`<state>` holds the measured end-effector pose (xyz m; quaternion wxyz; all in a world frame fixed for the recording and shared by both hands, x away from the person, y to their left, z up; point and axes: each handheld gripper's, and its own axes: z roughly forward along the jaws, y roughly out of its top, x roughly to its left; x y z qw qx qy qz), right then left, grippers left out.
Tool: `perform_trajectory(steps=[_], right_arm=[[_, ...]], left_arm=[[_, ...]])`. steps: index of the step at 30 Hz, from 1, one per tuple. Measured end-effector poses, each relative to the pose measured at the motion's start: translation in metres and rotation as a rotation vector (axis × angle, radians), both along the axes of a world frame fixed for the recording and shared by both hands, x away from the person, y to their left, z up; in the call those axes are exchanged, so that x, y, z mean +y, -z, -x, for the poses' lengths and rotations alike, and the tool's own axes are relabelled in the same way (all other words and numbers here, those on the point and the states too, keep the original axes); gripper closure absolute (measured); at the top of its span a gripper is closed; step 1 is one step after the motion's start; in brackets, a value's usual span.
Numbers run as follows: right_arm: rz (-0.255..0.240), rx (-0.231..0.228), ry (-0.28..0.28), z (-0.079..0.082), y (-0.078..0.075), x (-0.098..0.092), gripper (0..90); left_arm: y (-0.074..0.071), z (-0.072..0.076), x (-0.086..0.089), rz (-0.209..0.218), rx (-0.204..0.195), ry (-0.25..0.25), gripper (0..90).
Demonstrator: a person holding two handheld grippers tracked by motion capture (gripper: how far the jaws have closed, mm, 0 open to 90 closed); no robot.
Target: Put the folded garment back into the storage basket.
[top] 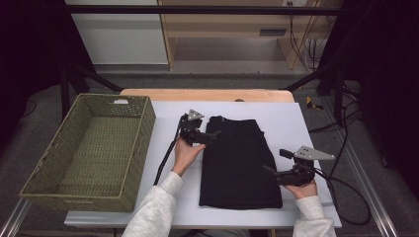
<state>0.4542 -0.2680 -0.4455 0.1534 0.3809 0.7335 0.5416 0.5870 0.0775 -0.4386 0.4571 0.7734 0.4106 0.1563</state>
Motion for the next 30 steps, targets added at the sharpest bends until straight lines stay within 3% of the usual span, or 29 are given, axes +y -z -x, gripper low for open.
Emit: perform_trajectory(steps=[13, 19, 23, 30], right_arm=[[0.003, 0.002, -0.003, 0.0, 0.001, 0.001, 0.3], [0.002, 0.004, -0.003, -0.001, 0.001, 0.001, 0.3], [0.003, 0.004, -0.004, -0.001, 0.001, 0.001, 0.3], [0.003, 0.01, -0.003, -0.001, 0.001, 0.001, 0.3]], left_arm=[[0.012, -0.015, -0.01, -0.049, 0.031, -0.017, 3.4], [0.022, -0.021, -0.008, -0.07, 0.066, -0.042, 11.0], [0.027, -0.025, -0.006, -0.062, 0.101, -0.058, 18.6], [0.033, -0.029, -0.005, -0.078, 0.126, -0.08, 30.7]])
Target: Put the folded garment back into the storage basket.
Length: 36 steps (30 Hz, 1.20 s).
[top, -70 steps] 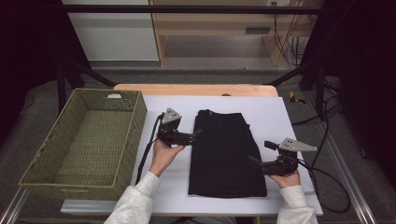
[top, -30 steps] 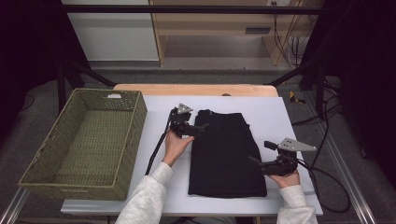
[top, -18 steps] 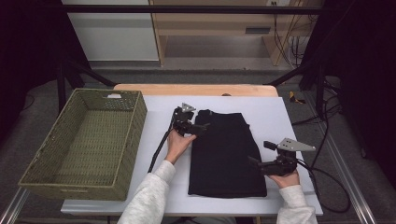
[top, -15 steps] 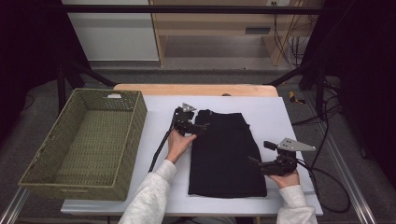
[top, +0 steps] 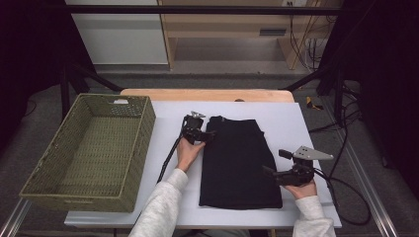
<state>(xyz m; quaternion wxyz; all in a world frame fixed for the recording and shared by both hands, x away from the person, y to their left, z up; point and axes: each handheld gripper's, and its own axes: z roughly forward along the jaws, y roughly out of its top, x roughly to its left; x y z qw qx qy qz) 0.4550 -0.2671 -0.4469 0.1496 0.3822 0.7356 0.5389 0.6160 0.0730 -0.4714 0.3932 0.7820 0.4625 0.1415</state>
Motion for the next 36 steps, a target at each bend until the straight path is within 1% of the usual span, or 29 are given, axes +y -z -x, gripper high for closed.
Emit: perform_trajectory(steps=[1, 2, 3, 4, 5, 7, 9, 11, 14, 17, 21, 27, 31, 34, 36], right_arm=[[0.0, 0.0, 0.0, 0.0, 0.0, 0.0, 0.3], [0.0, 0.0, 0.0, 0.0, 0.0, 0.0, 0.3], [0.001, -0.001, -0.001, 0.0, 0.0, 0.0, 0.3], [0.001, -0.001, -0.001, 0.0, 0.0, 0.0, 0.3], [0.001, -0.002, 0.0, 0.0, 0.0, 0.0, 0.3], [0.0, -0.001, 0.0, 0.0, 0.0, 0.0, 0.3], [0.0, -0.001, 0.0, 0.0, 0.0, 0.0, 0.3], [0.0, -0.001, 0.0, 0.0, 0.0, 0.0, 0.3], [-0.001, 0.0, 0.001, 0.0, 0.0, 0.0, 0.3], [-0.002, 0.0, 0.001, 0.0, 0.0, 0.0, 0.3], [-0.002, 0.0, 0.0, 0.0, 0.0, 0.0, 0.3], [-0.002, 0.0, 0.001, 0.0, 0.0, 0.0, 0.3], [0.001, 0.007, 0.0, 0.0, 0.0, 0.0, 0.3], [0.002, 0.009, -0.001, 0.001, 0.0, 0.0, 0.3], [0.003, 0.009, 0.0, 0.001, 0.0, 0.0, 0.4]], left_arm=[[0.0, 0.0, 0.0, -0.002, 0.0, -0.002, 33.6], [0.001, 0.0, 0.0, -0.002, 0.001, -0.005, 33.6], [0.001, 0.0, -0.001, 0.0, 0.005, -0.004, 36.5], [0.002, 0.0, -0.001, -0.002, 0.008, -0.003, 36.5], [0.002, 0.0, -0.002, 0.001, 0.011, -0.001, 39.7], [0.003, 0.001, -0.003, 0.004, 0.017, -0.001, 41.0], [0.004, 0.002, -0.006, 0.002, 0.023, -0.001, 45.3], [0.004, 0.003, -0.008, 0.001, 0.025, -0.003, 46.9], [0.004, 0.006, -0.012, -0.027, 0.009, 0.001, 51.2], [0.004, 0.006, -0.013, -0.009, 0.034, -0.007, 53.0], [0.005, 0.006, -0.012, 0.021, 0.045, -0.003, 58.6], [0.006, 0.008, -0.012, 0.035, 0.043, -0.008, 65.2], [0.006, 0.011, -0.015, 0.031, 0.026, -0.017, 70.2], [0.005, 0.013, -0.017, 0.02, 0.011, -0.016, 76.0], [0.005, 0.013, -0.016, 0.021, 0.01, -0.02, 77.6]])
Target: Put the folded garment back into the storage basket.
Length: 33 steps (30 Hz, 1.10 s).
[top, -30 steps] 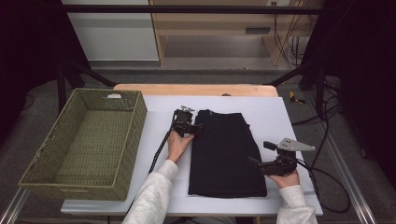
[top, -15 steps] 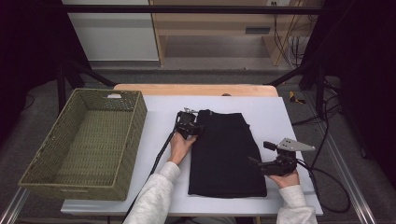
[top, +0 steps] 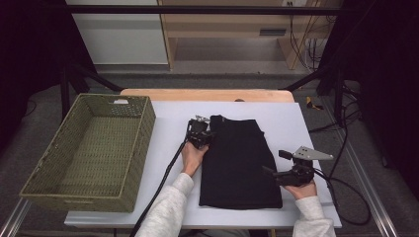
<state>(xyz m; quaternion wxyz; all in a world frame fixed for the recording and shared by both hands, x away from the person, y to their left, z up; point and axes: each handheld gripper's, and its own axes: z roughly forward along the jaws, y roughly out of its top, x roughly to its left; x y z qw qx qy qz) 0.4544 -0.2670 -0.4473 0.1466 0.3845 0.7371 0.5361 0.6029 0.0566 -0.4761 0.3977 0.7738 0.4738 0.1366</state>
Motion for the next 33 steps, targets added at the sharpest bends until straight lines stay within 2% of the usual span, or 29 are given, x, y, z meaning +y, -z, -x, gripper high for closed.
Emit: perform_trajectory(steps=[5, 10, 15, 17, 21, 26, 27, 29, 33], right_arm=[[-0.001, 0.004, 0.013, 0.001, 0.0, -0.001, 0.7], [0.022, 0.028, 0.026, 0.004, 0.002, 0.0, 1.4], [0.039, 0.051, 0.038, 0.009, 0.007, -0.001, 2.0], [0.053, 0.059, 0.048, 0.012, 0.008, -0.002, 2.2], [0.061, 0.089, 0.078, 0.02, 0.012, -0.005, 4.1], [0.114, 0.124, 0.073, 0.023, 0.018, -0.006, 8.1], [0.133, 0.144, 0.077, 0.024, 0.022, -0.005, 9.5], [0.138, 0.152, 0.077, 0.024, 0.022, -0.005, 9.7], [0.153, 0.159, 0.075, 0.027, 0.024, -0.004, 15.6]], left_arm=[[-0.001, 0.0, 0.0, 0.003, -0.005, -0.006, 80.2], [-0.002, 0.002, -0.002, -0.017, -0.022, -0.011, 81.2], [-0.007, 0.004, -0.002, -0.018, -0.036, -0.014, 81.4], [-0.01, 0.005, -0.002, -0.013, -0.044, -0.012, 81.4], [-0.012, 0.008, -0.004, -0.029, -0.061, -0.01, 81.4], [-0.017, 0.01, -0.003, -0.02, -0.071, -0.008, 81.5], [-0.018, 0.01, -0.003, -0.021, -0.074, -0.006, 81.5], [-0.019, 0.011, -0.004, -0.027, -0.079, -0.004, 81.5], [-0.022, 0.013, -0.004, -0.022, -0.085, -0.001, 81.5]])
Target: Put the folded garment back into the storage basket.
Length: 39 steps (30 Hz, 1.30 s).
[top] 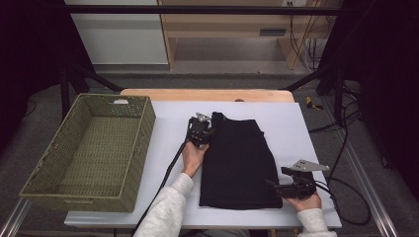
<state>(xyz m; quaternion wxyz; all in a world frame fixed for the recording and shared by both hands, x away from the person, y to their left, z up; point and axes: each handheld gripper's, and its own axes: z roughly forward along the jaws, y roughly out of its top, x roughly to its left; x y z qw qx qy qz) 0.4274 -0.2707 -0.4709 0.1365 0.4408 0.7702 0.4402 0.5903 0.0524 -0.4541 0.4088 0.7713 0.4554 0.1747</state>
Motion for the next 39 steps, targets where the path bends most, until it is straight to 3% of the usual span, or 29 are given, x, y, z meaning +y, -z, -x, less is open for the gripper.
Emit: perform_trajectory(steps=[8, 20, 30, 39], right_arm=[[0.016, 0.056, 0.013, 0.001, 0.003, -0.001, 26.3], [0.083, 0.116, 0.01, -0.001, 0.008, 0.003, 39.5], [0.038, 0.191, -0.002, -0.002, 0.006, 0.005, 65.4], [0.03, 0.195, -0.014, -0.003, 0.002, 0.005, 70.4]], left_arm=[[-0.004, 0.002, -0.001, -0.004, -0.009, 0.004, 81.6], [-0.005, 0.003, -0.001, 0.002, -0.007, -0.002, 81.9], [-0.009, 0.006, -0.003, 0.003, -0.018, 0.005, 81.9], [-0.013, 0.008, -0.002, 0.018, -0.021, 0.008, 81.9]])
